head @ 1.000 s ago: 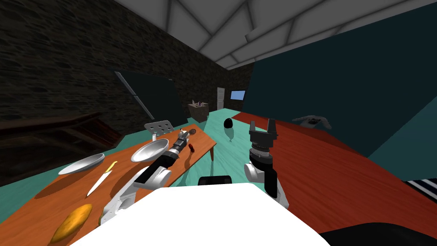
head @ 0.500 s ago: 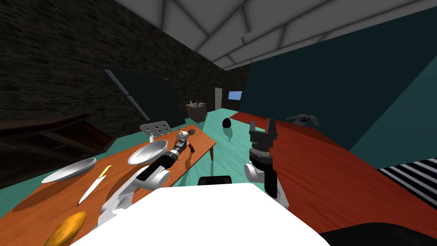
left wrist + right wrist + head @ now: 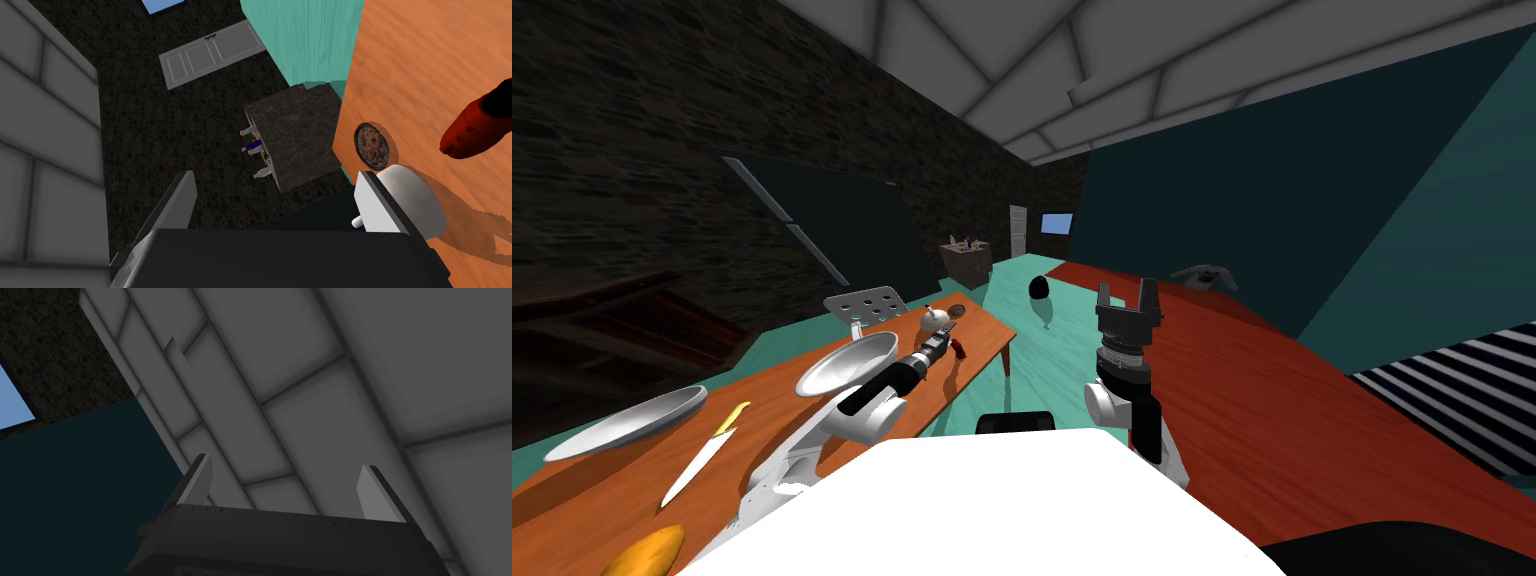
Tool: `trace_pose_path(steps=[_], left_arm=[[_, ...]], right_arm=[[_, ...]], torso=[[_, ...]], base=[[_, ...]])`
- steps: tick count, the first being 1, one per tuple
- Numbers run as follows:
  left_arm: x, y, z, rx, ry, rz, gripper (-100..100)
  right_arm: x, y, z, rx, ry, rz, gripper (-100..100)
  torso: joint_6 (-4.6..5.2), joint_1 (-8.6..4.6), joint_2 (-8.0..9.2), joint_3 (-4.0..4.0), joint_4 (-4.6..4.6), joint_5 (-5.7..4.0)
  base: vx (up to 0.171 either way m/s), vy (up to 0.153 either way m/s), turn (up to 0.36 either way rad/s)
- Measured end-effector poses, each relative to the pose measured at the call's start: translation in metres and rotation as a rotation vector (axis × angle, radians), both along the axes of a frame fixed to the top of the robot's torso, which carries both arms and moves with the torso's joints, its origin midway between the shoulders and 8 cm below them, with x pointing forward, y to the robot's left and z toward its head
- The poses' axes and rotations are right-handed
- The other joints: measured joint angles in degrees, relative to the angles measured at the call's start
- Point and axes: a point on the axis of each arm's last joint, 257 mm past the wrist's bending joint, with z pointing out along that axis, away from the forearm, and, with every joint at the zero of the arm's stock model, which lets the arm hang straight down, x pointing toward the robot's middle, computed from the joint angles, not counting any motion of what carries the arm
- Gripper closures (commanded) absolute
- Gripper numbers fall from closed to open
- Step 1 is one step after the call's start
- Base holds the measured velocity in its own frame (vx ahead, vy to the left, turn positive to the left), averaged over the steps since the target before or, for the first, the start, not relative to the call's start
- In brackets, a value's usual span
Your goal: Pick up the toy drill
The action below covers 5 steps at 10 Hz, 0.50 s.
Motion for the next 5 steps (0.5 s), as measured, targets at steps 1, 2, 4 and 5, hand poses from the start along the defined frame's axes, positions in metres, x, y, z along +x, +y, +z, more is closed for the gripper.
trace_pose_path(steps=[1, 2, 4, 5], left_arm=[[-0.001, 0.002, -0.005, 0.004, 0.023, 0.004, -100], [-0.002, 0.008, -0.013, 0.013, 0.057, 0.008, -100], [-0.008, 0.016, -0.037, 0.029, 0.133, 0.022, -100], [-0.012, 0.024, -0.049, 0.038, 0.173, 0.030, -100]], right_arm=[[0.000, 0.000, 0.000, 0.000, 0.000, 0.000, 0], [0.000, 0.000, 0.000, 0.000, 0.000, 0.000, 0], [0.000, 0.000, 0.000, 0.000, 0.000, 0.000, 0], [0.000, 0.000, 0.000, 0.000, 0.000, 0.000, 0]], torso=[[-0.01, -0.02, 0.00, 0.00, 0.00, 0.00], [0.01, -0.04, -0.03, -0.02, 0.00, -0.01], [-0.02, -0.04, -0.07, -0.04, -0.01, -0.01], [-0.01, -0.07, -0.07, -0.04, -0.02, -0.01]], base=[[0.006, 0.009, -0.131], [0.016, 0.013, -0.176], [0.016, 0.005, -0.071], [0.014, 0.001, -0.048]])
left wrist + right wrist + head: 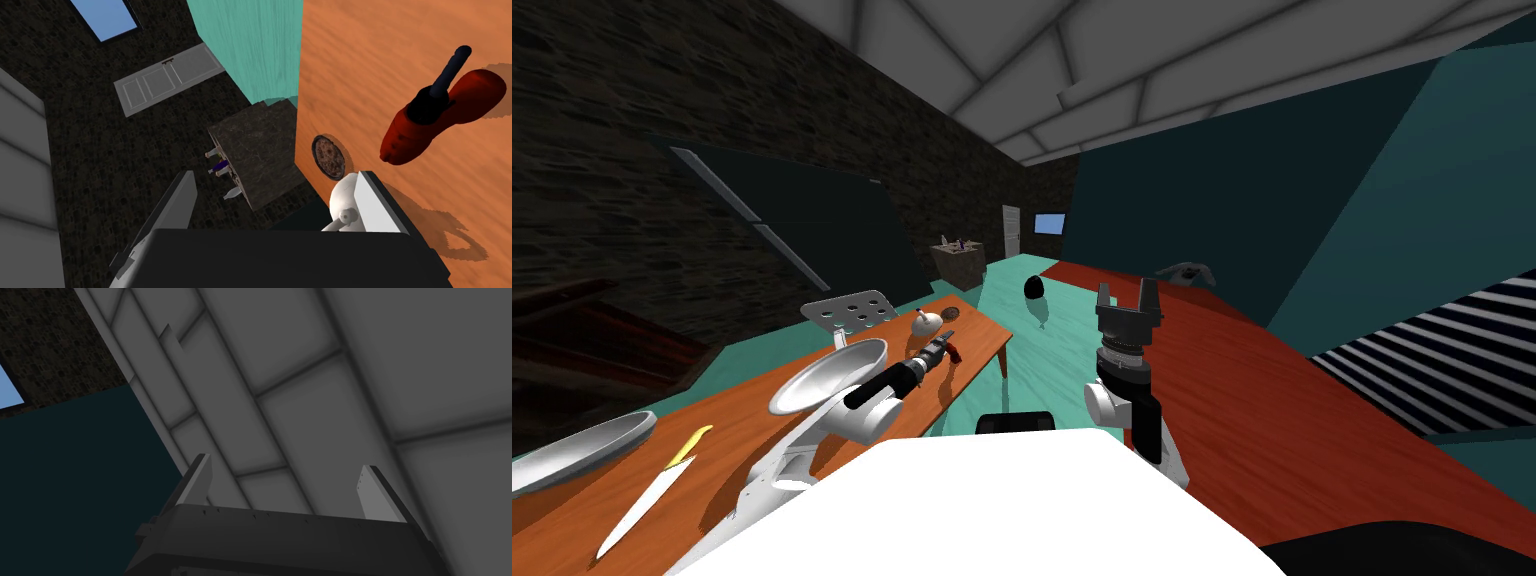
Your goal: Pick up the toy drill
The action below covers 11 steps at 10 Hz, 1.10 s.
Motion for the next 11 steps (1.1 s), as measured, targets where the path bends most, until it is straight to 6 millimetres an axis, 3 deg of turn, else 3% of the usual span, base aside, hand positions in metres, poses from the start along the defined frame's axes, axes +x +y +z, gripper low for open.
trace_pose_path(steps=[5, 11], left_arm=[[-0.012, 0.024, -0.044, 0.037, 0.160, 0.040, -100], [-0.048, 0.063, -0.092, 0.081, 0.369, 0.105, -100]], right_arm=[[0.000, 0.000, 0.000, 0.000, 0.000, 0.000, 0], [0.000, 0.000, 0.000, 0.000, 0.000, 0.000, 0]], torso=[[0.00, -0.05, -0.11, -0.06, -0.02, -0.01], [-0.01, -0.09, -0.13, -0.07, -0.02, -0.02]], base=[[0.030, -0.004, -0.091], [0.044, -0.015, -0.102]])
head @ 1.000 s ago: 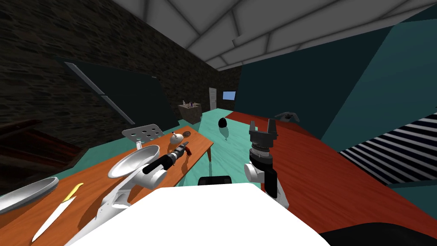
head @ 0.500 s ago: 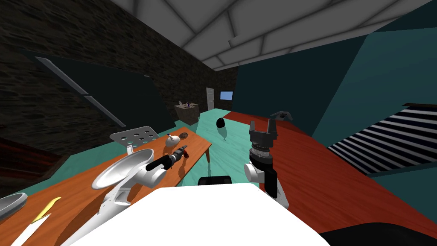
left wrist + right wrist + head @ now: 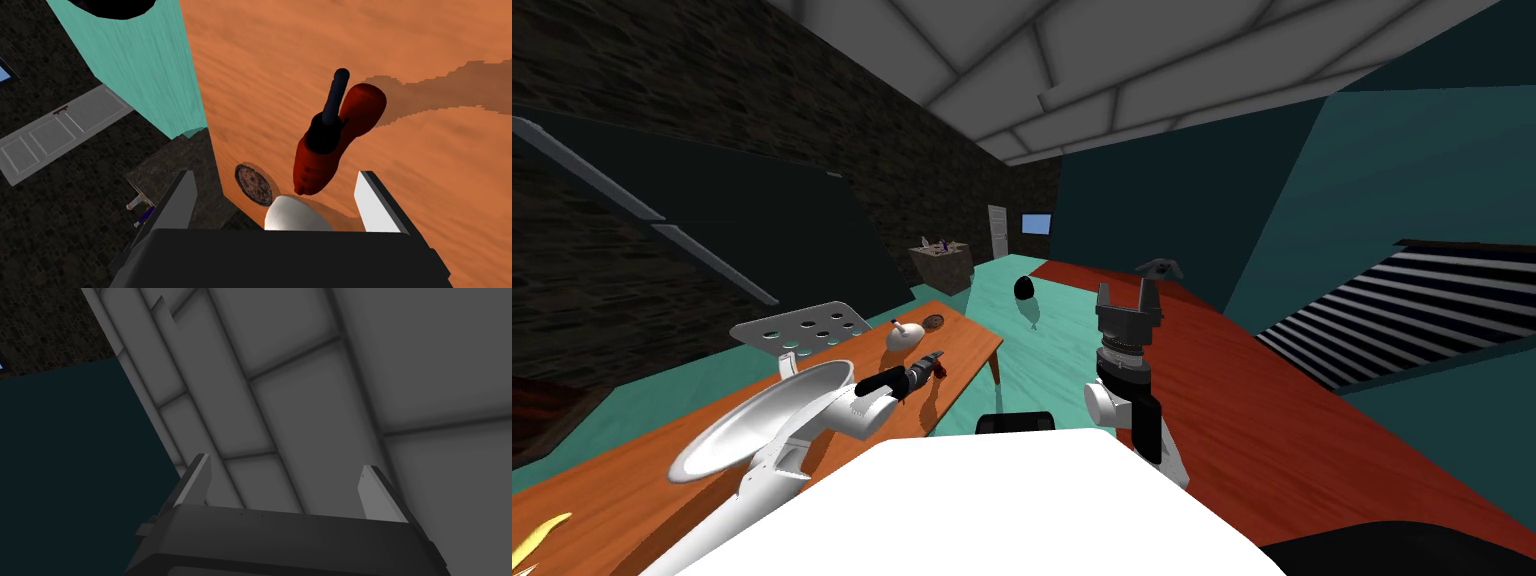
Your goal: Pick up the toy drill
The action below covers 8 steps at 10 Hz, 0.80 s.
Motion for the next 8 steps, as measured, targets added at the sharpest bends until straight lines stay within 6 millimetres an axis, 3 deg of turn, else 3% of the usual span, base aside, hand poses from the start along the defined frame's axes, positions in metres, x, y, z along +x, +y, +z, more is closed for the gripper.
trace_pose_path(steps=[1, 8], left_arm=[[-0.011, 0.008, -0.013, 0.009, 0.047, 0.016, -100], [-0.049, 0.048, -0.047, 0.057, 0.243, 0.085, -100]], right_arm=[[0.000, 0.000, 0.000, 0.000, 0.000, 0.000, 0], [0.000, 0.000, 0.000, 0.000, 0.000, 0.000, 0]], torso=[[0.00, -0.03, -0.03, -0.02, -0.01, 0.00], [-0.01, 0.00, 0.06, 0.03, 0.01, 0.00]], base=[[0.038, -0.015, -0.035], [0.040, -0.012, -0.082]])
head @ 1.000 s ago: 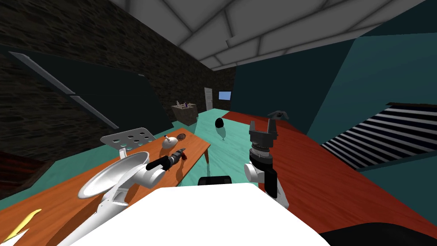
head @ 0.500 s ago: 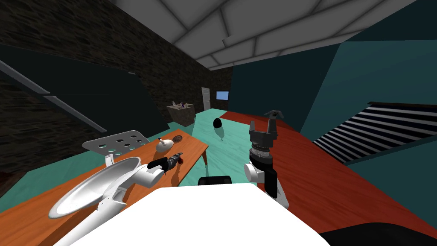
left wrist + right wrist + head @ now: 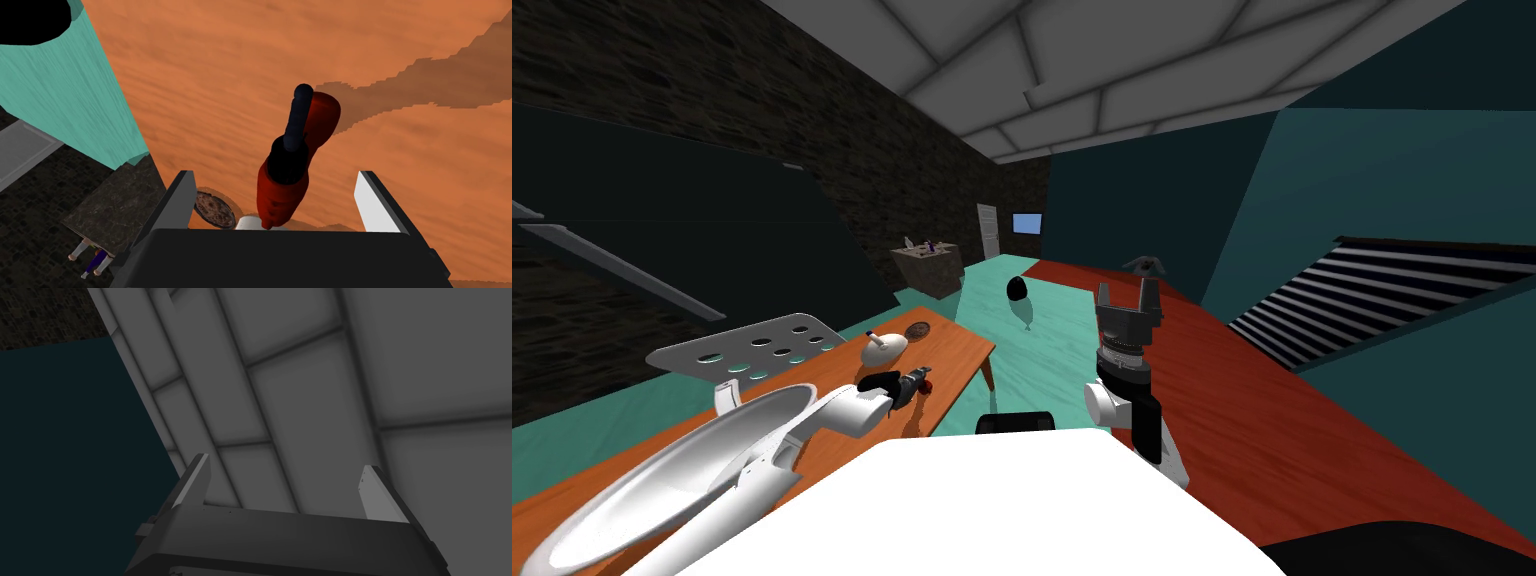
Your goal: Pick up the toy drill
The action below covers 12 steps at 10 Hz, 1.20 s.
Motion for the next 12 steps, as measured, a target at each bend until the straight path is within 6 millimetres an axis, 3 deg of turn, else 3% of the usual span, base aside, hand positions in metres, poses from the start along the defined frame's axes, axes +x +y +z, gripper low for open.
trace_pose_path(steps=[1, 2, 3, 7, 8, 12], left_arm=[[-0.005, 0.006, -0.004, 0.006, 0.026, 0.010, -100], [-0.006, 0.007, -0.005, 0.007, 0.030, 0.012, 0], [-0.006, 0.007, -0.005, 0.007, 0.029, 0.012, -100], [-0.004, 0.012, -0.023, 0.006, 0.027, 0.028, -100], [-0.004, 0.012, -0.023, 0.006, 0.026, 0.028, 100], [-0.003, 0.012, -0.023, 0.006, 0.025, 0.027, 100]], right_arm=[[0.000, 0.000, 0.000, 0.000, 0.000, 0.000, 0], [0.000, 0.000, 0.000, 0.000, 0.000, 0.000, 0], [0.000, 0.000, 0.000, 0.000, 0.000, 0.000, 0], [0.000, 0.000, 0.000, 0.000, 0.000, 0.000, 0], [0.000, 0.000, 0.000, 0.000, 0.000, 0.000, 0], [0.000, 0.000, 0.000, 0.000, 0.000, 0.000, 0]], torso=[[0.00, 0.02, 0.02, 0.01, 0.00, 0.01], [-0.02, 0.03, 0.08, 0.04, 0.01, 0.01], [-0.02, 0.03, 0.12, 0.07, 0.03, 0.01], [-0.01, 0.08, 0.12, 0.07, 0.03, 0.02], [-0.02, 0.06, 0.14, 0.08, 0.03, 0.01], [-0.04, 0.03, 0.13, 0.07, 0.02, 0.00]], base=[[0.013, 0.000, -0.012], [0.000, 0.000, 0.000], [0.004, 0.005, -0.053], [0.007, 0.011, -0.034], [0.000, 0.000, 0.000], [0.000, 0.000, 0.000]])
